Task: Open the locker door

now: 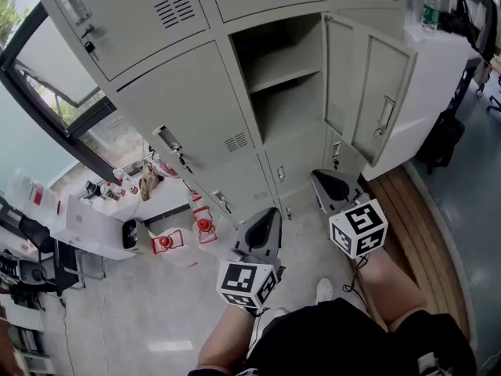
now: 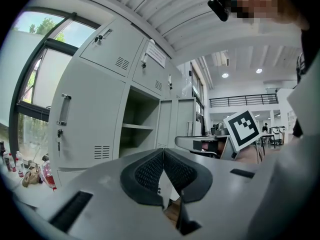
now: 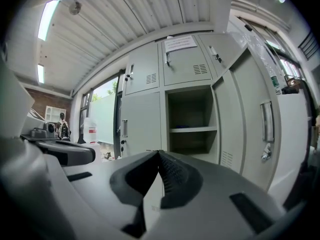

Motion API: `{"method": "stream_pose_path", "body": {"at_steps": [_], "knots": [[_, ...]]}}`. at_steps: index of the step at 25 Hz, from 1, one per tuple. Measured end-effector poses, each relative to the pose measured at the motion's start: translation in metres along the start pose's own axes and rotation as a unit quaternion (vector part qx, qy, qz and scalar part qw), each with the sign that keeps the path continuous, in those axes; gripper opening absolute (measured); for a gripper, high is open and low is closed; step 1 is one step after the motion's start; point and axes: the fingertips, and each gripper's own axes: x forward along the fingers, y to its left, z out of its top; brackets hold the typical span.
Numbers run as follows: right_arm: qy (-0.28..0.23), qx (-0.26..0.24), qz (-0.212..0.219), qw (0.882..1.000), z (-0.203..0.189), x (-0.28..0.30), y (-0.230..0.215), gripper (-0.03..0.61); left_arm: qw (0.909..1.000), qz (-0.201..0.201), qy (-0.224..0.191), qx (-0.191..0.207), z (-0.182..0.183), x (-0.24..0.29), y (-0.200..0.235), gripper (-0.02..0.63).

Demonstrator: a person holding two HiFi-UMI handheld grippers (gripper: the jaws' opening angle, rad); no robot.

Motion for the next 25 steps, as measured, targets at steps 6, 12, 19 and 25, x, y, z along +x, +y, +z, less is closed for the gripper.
{"method": "stream_pose_path", "body": {"at_steps": [6, 12, 19, 25], "knots": [[0.001, 0.003, -0.005, 1.000, 0.000, -0.007, 0.048, 0.054, 0.9999, -0.014, -0.006, 0.000, 0.003, -0.037, 0.013, 0.017], [0.005, 0.006, -0.013, 1.000, -0.005, -0.021, 0.086, 0.054, 0.9994, -0.033, -0.011, 0.000, 0.004, -0.067, 0.015, 0.017], [0.002, 0.019, -0.036, 0.999, -0.010, -0.044, 0.105, 0.054, 0.9986, -0.052, -0.007, -0.003, -0.002, -0.092, 0.010, 0.017], [0.005, 0.027, -0.055, 0.998, -0.021, -0.065, 0.115, 0.054, 0.9972, -0.075, -0.001, -0.005, -0.013, -0.104, -0.003, 0.017]]}}
